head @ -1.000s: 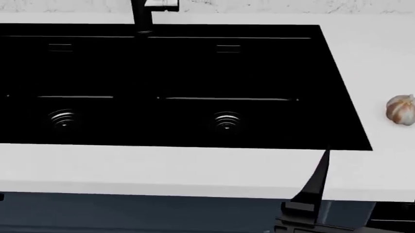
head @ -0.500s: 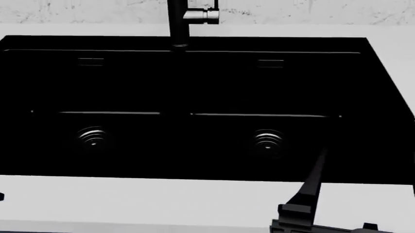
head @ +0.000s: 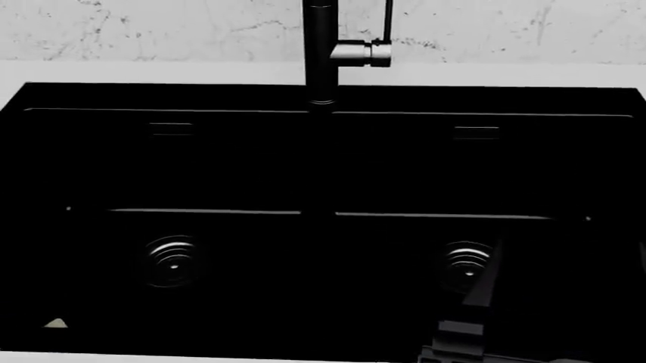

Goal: Turn the sink spout to the right.

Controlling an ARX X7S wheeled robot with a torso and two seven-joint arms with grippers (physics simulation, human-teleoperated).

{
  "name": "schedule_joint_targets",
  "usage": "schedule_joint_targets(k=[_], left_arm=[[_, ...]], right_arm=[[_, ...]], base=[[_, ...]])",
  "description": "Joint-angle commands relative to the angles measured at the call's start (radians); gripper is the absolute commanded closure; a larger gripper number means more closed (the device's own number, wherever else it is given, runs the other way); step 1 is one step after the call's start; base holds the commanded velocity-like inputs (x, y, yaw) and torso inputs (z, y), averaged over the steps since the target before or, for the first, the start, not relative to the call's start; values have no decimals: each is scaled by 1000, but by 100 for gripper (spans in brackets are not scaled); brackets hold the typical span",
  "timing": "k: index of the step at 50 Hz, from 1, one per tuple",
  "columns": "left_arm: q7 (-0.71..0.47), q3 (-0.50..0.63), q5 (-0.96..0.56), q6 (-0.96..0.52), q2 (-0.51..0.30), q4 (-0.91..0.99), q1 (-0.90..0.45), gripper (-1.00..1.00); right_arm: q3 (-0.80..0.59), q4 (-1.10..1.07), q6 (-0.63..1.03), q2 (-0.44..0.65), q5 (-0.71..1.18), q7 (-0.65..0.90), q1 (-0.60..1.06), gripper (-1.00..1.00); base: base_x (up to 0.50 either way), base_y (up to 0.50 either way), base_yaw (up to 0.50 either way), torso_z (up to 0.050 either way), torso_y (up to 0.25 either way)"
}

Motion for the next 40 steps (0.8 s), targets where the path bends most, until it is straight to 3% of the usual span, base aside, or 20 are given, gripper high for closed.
schedule_joint_targets(k=[1,40], left_arm=[[0,7,-2,5,-4,-6,2,-100],[-6,31,-2,24,-10,-27,13,-100]], right_arm=[[3,4,-8,3,7,3,-5,-100],[-23,11,18,17,-7,21,3,-100]], base=[[289,0,0,0,0],[192,46,0,0,0]])
